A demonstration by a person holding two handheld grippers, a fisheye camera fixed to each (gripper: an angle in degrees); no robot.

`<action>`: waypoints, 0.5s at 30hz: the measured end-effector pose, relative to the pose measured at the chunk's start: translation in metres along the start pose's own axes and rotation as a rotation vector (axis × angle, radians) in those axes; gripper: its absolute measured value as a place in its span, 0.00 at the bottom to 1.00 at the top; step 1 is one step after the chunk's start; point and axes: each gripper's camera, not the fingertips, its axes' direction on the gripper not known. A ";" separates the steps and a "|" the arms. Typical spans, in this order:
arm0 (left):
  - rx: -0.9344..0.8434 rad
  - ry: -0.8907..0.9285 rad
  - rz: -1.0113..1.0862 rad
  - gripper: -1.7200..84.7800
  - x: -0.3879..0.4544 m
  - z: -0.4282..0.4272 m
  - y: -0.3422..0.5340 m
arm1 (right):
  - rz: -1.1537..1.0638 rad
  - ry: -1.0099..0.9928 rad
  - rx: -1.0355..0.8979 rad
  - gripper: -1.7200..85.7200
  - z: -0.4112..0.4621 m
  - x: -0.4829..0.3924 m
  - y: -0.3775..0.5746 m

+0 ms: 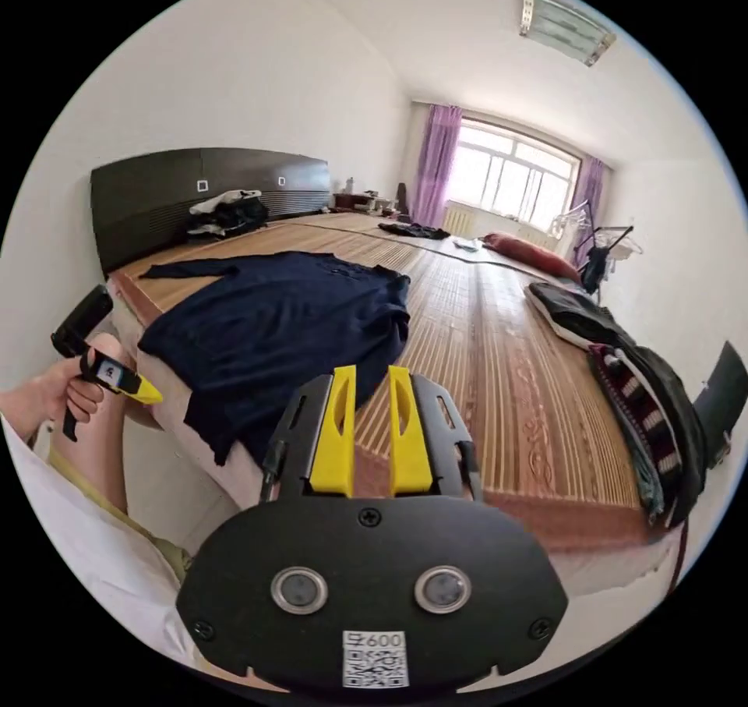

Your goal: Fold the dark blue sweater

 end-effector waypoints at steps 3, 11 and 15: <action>-0.014 -0.019 0.078 0.05 0.031 0.005 -0.044 | -0.086 -0.100 -0.088 0.06 0.065 0.074 -0.063; -0.023 -0.054 0.209 0.11 0.085 0.039 -0.257 | -0.560 -0.362 -0.414 0.02 0.229 0.192 -0.226; 0.065 -0.202 0.347 0.16 0.115 0.063 -0.405 | -0.590 -0.505 -0.307 0.06 0.248 0.245 -0.224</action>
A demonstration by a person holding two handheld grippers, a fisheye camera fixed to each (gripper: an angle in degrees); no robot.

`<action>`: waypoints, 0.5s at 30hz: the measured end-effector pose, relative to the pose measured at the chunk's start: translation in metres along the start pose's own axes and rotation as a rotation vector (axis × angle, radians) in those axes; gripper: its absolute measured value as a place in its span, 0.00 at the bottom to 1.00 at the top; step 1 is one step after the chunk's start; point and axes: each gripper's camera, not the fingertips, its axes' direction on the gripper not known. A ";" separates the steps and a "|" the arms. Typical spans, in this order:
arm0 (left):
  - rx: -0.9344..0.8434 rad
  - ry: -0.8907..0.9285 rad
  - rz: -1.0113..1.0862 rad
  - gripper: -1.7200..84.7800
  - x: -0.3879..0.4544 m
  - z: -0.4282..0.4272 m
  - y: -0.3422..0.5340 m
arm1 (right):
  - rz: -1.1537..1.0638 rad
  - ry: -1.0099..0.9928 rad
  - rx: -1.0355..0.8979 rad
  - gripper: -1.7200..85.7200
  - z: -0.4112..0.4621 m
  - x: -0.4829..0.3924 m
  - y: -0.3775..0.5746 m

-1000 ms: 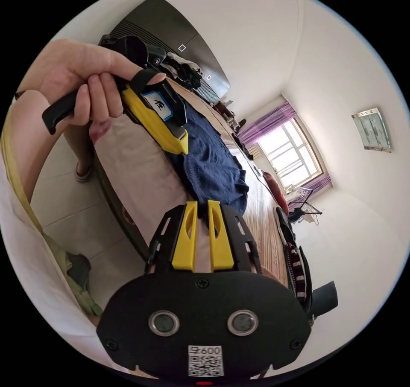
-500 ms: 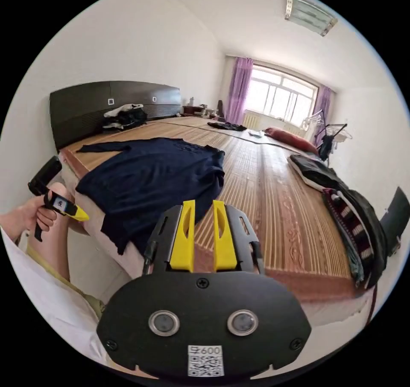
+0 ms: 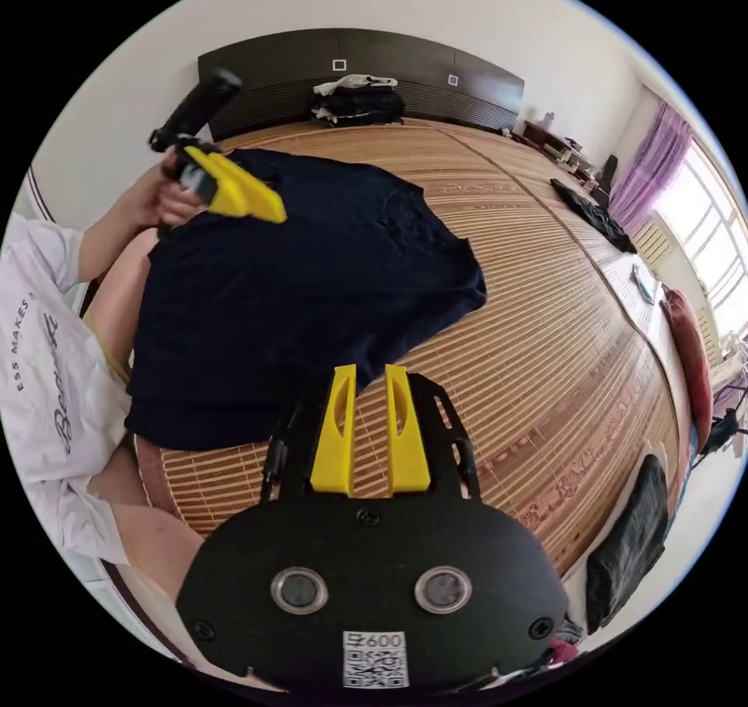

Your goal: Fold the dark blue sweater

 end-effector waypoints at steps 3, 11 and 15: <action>-0.090 0.019 -0.052 0.18 -0.039 0.054 -0.095 | -0.076 -0.149 0.066 0.11 -0.008 0.028 0.028; -0.270 0.052 -0.092 0.19 -0.074 0.151 -0.166 | 0.017 -0.114 0.030 0.08 -0.009 0.121 0.044; -0.271 0.056 -0.071 0.17 -0.072 0.151 -0.186 | 0.045 -0.137 -0.020 0.06 -0.005 0.157 0.037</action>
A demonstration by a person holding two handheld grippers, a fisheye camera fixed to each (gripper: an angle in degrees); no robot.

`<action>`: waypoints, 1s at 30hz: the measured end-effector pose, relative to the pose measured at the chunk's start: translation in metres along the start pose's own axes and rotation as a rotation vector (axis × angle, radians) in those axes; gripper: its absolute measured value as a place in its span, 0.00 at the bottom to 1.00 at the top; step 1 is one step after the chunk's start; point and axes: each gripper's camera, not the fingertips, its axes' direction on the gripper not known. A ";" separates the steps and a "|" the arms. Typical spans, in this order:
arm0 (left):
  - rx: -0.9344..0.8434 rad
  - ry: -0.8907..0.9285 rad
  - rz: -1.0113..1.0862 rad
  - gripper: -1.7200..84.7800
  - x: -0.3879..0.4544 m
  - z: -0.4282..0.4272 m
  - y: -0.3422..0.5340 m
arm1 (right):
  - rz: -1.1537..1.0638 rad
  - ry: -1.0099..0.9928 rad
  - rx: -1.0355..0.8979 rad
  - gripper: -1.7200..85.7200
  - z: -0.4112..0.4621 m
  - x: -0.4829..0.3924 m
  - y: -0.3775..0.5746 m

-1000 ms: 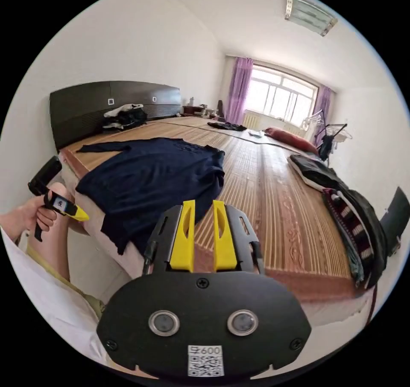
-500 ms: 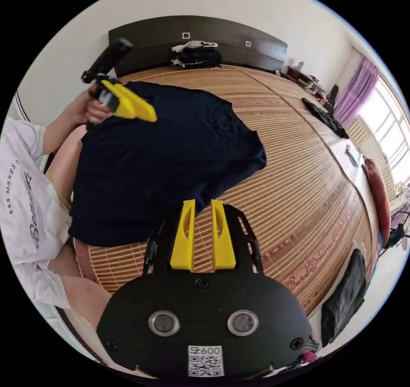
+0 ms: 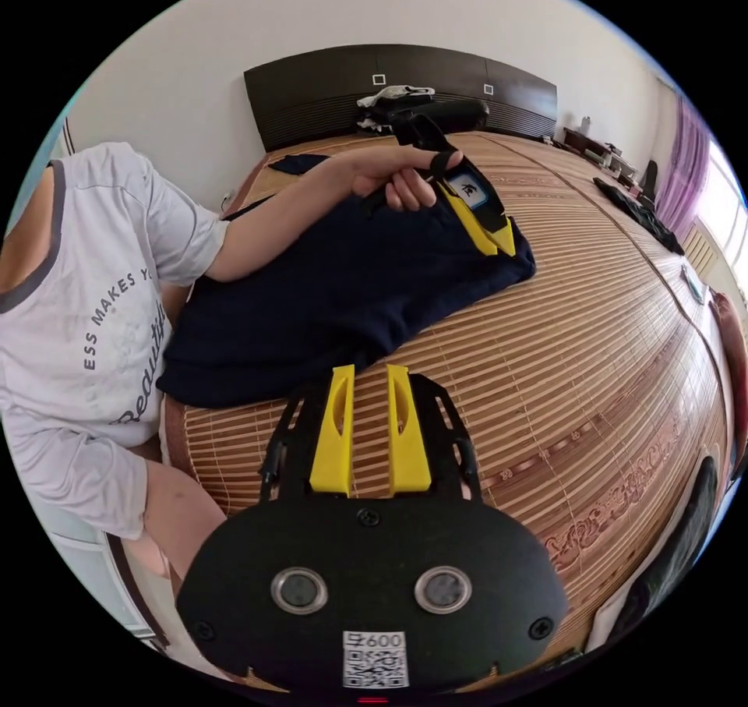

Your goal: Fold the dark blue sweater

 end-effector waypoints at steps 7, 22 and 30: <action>0.029 0.072 0.031 0.05 -0.003 -0.006 -0.027 | -0.012 0.098 0.021 0.02 -0.016 0.040 -0.004; 0.077 -0.040 0.054 0.03 0.014 -0.044 -0.066 | -0.032 0.042 -0.010 0.02 -0.031 0.102 -0.013; 0.091 -0.004 0.059 0.02 0.012 -0.054 -0.084 | -0.009 0.049 -0.016 0.02 -0.046 0.119 -0.004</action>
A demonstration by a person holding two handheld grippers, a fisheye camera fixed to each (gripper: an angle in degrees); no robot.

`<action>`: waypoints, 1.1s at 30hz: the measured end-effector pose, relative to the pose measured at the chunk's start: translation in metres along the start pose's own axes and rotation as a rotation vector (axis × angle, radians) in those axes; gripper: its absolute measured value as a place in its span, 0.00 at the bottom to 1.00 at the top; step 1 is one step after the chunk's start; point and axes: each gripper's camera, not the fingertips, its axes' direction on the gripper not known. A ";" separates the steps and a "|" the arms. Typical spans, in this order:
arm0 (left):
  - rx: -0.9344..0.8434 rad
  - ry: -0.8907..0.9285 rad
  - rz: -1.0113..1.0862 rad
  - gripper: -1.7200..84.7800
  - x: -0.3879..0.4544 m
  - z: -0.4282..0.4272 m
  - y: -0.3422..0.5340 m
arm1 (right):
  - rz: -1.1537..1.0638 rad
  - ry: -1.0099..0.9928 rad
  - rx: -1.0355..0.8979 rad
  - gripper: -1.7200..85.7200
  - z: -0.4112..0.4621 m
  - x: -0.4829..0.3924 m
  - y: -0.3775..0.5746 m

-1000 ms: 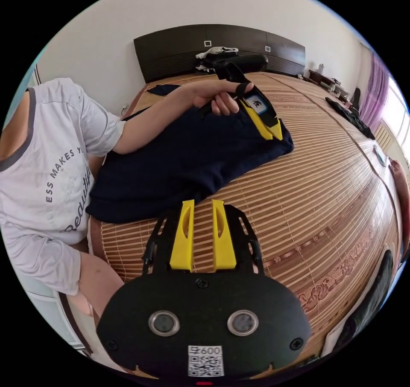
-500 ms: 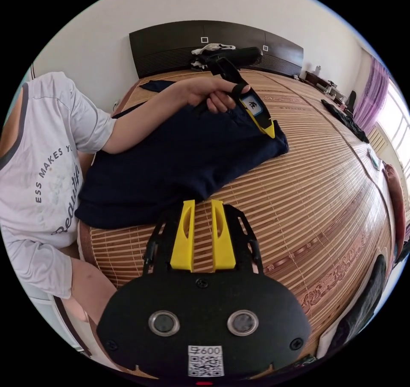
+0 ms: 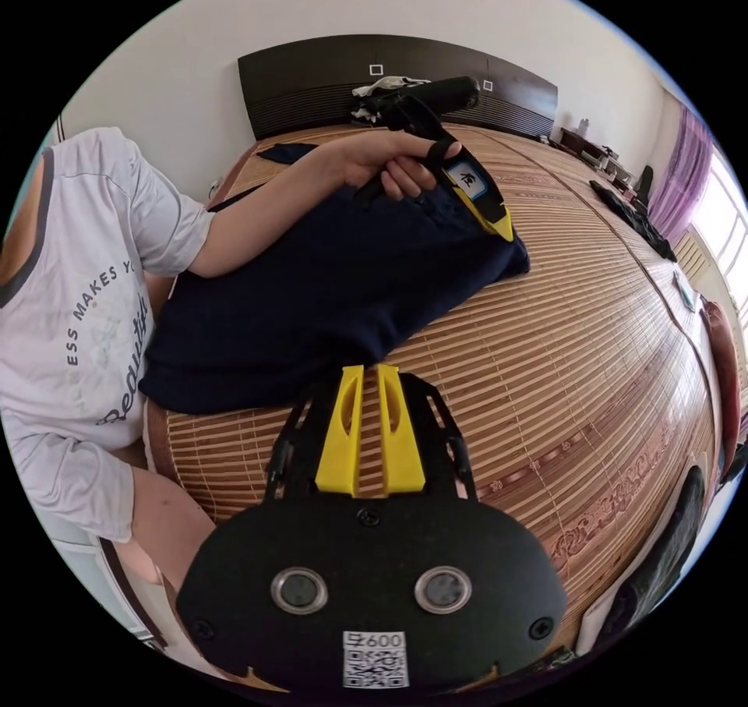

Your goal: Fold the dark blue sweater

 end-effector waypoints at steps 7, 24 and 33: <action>-0.012 0.011 0.009 0.02 -0.002 -0.003 -0.014 | 0.034 -0.073 0.039 0.09 -0.004 0.015 -0.004; 0.014 -0.004 0.008 0.02 -0.015 -0.023 -0.033 | 0.089 -0.014 0.014 0.01 -0.013 0.005 -0.002; 0.053 0.044 -0.024 0.02 -0.033 -0.030 -0.038 | 0.095 0.151 0.036 0.01 -0.037 -0.027 0.017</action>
